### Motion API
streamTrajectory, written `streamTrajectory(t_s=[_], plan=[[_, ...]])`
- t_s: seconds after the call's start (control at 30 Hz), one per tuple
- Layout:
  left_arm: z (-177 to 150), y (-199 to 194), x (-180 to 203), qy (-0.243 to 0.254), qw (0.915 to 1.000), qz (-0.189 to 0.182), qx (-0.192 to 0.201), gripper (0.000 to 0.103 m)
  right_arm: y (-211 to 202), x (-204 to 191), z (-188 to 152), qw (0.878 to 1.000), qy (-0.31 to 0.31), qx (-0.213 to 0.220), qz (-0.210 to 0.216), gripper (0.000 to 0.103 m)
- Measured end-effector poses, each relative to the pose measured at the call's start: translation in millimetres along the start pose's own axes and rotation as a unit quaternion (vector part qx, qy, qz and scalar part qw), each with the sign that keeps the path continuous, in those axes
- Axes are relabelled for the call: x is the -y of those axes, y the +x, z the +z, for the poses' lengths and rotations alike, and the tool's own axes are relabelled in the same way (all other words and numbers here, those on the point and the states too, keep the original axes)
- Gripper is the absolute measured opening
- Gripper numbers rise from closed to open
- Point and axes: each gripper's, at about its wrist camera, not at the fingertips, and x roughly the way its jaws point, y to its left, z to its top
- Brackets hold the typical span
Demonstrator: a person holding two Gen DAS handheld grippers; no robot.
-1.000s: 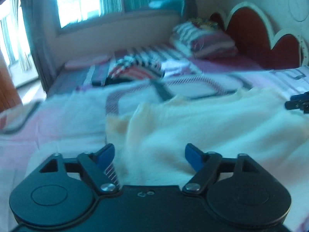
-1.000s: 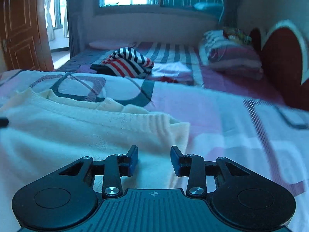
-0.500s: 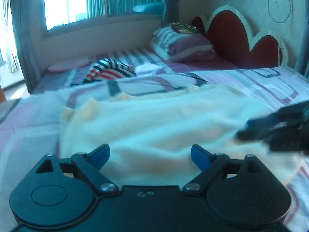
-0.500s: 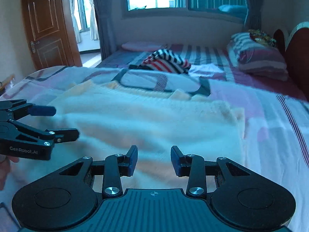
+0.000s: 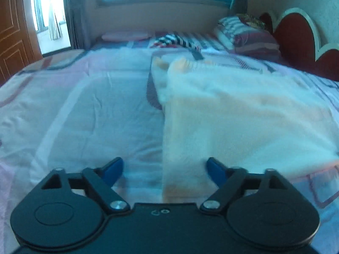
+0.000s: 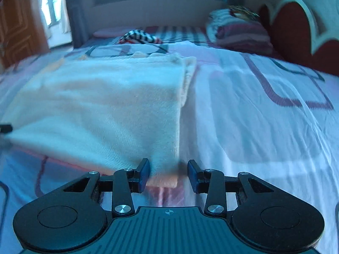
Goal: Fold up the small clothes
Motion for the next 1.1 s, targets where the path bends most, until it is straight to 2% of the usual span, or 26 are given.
streamTrajectory(t_s=[0.03,0.1,0.17,0.27,0.33,0.37,0.47,0.6,0.67,0.83,0.93,1.07,1.1], plan=[[2.8,-6.8,7.6,0.004,0.9999,0.000,0.014,0.077,-6.7,-6.0,3.2,1.000,-0.001,0.014,0.003,0.038],[9.1,-11.0,31.5,0.010,0.9993,-0.023,0.028,0.082,-16.5,-24.7,8.9,0.999,-0.005,0.037,0.025,0.038],[9.8,-7.8,62.0,0.029,0.9982,-0.042,0.030,0.086,-14.8,-47.9,11.6,0.998,-0.011,0.037,0.042,0.038],[5.2,3.0,103.1,0.064,0.9965,-0.049,0.022,0.088,0.7,-81.0,9.8,0.998,-0.020,0.027,0.057,0.038],[-0.6,14.2,116.5,0.075,0.9961,-0.045,0.000,0.090,9.3,-89.5,3.9,0.998,-0.015,0.018,0.055,0.038],[-5.4,21.2,117.2,0.077,0.9963,-0.035,-0.013,0.092,10.6,-90.6,1.2,0.998,-0.018,0.018,0.049,0.038],[-13.0,24.6,100.8,0.053,0.9978,-0.037,-0.013,0.099,11.0,-76.5,-5.0,0.998,0.001,0.021,0.056,0.038],[-14.6,21.2,83.2,0.046,0.9982,-0.036,-0.014,0.099,3.7,-47.1,-7.1,0.999,0.022,0.019,0.021,0.038],[-14.4,20.1,78.5,0.044,0.9982,-0.038,-0.015,0.099,1.1,-33.9,-7.2,0.999,0.038,0.017,0.022,0.037],[-11.4,19.3,78.0,0.043,0.9981,-0.037,-0.022,0.099,0.2,-36.2,-3.1,0.999,0.029,0.005,0.013,0.037],[-11.5,19.4,76.3,0.046,0.9979,-0.038,-0.026,0.099,-6.9,-34.4,-0.5,0.999,0.044,0.014,0.001,0.037],[-11.6,17.6,72.7,0.040,0.9979,-0.042,-0.027,0.099,-1.7,-30.2,-3.6,0.999,0.035,-0.004,-0.007,0.037],[-11.0,14.0,70.7,0.033,0.9983,-0.040,-0.027,0.092,-4.4,-30.3,-1.8,0.999,0.035,-0.006,-0.006,0.037]])
